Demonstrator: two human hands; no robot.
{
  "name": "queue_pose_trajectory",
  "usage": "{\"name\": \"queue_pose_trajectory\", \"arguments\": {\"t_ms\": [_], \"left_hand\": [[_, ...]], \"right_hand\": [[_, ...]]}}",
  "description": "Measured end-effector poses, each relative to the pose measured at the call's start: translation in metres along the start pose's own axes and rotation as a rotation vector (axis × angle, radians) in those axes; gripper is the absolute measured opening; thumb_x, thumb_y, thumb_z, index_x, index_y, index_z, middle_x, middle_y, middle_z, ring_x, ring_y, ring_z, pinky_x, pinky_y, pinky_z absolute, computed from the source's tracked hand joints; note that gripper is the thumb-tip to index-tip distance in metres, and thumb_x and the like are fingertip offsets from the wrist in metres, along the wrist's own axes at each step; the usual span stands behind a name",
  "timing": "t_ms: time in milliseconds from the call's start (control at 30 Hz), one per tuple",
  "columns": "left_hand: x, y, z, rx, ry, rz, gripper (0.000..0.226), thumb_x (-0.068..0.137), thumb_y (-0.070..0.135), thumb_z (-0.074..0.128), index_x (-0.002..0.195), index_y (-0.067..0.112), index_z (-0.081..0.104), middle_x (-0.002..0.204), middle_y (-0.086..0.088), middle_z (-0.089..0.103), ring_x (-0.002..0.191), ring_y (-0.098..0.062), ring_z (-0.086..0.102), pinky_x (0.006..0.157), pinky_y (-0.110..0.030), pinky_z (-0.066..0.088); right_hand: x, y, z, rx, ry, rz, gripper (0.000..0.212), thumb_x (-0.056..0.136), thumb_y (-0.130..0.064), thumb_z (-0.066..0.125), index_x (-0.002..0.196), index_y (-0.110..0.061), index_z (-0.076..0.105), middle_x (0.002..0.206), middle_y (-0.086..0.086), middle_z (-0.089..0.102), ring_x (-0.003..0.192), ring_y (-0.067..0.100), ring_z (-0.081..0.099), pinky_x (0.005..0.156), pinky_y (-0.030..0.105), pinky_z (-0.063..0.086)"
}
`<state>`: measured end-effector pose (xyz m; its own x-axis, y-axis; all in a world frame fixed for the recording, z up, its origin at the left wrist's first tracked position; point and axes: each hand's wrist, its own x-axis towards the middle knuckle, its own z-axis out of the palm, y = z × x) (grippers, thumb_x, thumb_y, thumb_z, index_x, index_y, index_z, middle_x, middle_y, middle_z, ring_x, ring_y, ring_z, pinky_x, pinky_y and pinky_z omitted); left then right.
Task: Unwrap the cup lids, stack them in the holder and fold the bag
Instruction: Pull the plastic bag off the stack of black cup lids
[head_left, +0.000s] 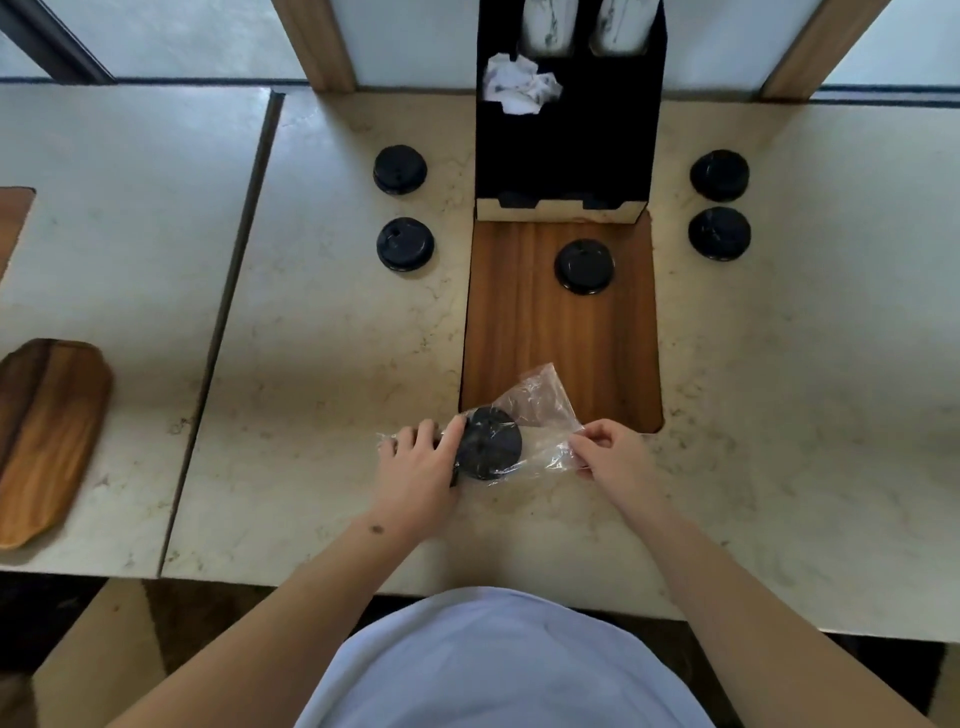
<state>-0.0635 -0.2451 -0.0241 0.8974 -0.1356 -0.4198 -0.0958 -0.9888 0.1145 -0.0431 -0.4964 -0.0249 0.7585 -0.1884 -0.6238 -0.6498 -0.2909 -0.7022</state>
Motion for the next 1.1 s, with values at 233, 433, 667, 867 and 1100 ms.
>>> {"name": "queue_pose_trajectory", "arguments": {"t_ms": [233, 433, 667, 867, 1100], "left_hand": [[0.013, 0.040, -0.008, -0.127, 0.188, 0.107, 0.066, 0.096, 0.063, 0.043, 0.154, 0.034, 0.029, 0.159, -0.010, 0.038, 0.144, -0.035, 0.034, 0.114, -0.056, 0.033], [0.023, 0.050, 0.008, -0.101, 0.138, 0.214, 0.061, 0.107, 0.040, 0.041, 0.161, 0.029, 0.015, 0.170, -0.008, 0.019, 0.157, -0.033, 0.012, 0.123, -0.056, 0.021], [0.026, 0.050, 0.018, -0.103, 0.105, 0.202, 0.060, 0.108, 0.040, 0.037, 0.162, 0.019, 0.022, 0.170, -0.011, 0.015, 0.158, -0.033, 0.005, 0.124, -0.058, 0.019], [0.025, 0.051, 0.014, -0.177, 0.108, 0.114, 0.074, 0.102, 0.061, 0.031, 0.158, 0.013, 0.032, 0.166, -0.012, 0.028, 0.154, -0.035, 0.021, 0.119, -0.053, 0.028], [0.022, 0.050, 0.016, -0.161, 0.123, 0.131, 0.079, 0.097, 0.064, 0.040, 0.156, 0.012, 0.036, 0.162, -0.015, 0.036, 0.149, -0.038, 0.032, 0.115, -0.053, 0.036]], "right_hand": [[0.017, 0.005, -0.008, -0.448, 0.165, -0.136, 0.027, 0.089, -0.025, 0.075, 0.109, -0.020, 0.058, 0.109, -0.004, 0.048, 0.088, 0.012, 0.055, 0.072, 0.021, 0.043], [0.012, 0.001, 0.004, -0.689, 0.105, -0.525, 0.008, 0.094, -0.024, 0.064, 0.098, -0.022, 0.058, 0.095, -0.005, 0.054, 0.070, 0.010, 0.055, 0.058, 0.027, 0.046], [0.016, -0.007, 0.015, -0.613, 0.031, -0.312, 0.026, 0.094, -0.041, 0.067, 0.104, -0.019, 0.056, 0.099, -0.003, 0.058, 0.085, 0.016, 0.059, 0.072, 0.033, 0.052], [0.023, -0.019, 0.015, -0.722, 0.053, -0.304, 0.034, 0.096, -0.047, 0.062, 0.108, -0.016, 0.057, 0.102, 0.000, 0.060, 0.085, 0.018, 0.060, 0.067, 0.033, 0.047], [0.034, -0.027, 0.021, -0.910, 0.038, -0.389, 0.025, 0.096, -0.042, 0.055, 0.105, -0.020, 0.061, 0.088, -0.004, 0.059, 0.072, 0.014, 0.056, 0.058, 0.029, 0.040]]}}
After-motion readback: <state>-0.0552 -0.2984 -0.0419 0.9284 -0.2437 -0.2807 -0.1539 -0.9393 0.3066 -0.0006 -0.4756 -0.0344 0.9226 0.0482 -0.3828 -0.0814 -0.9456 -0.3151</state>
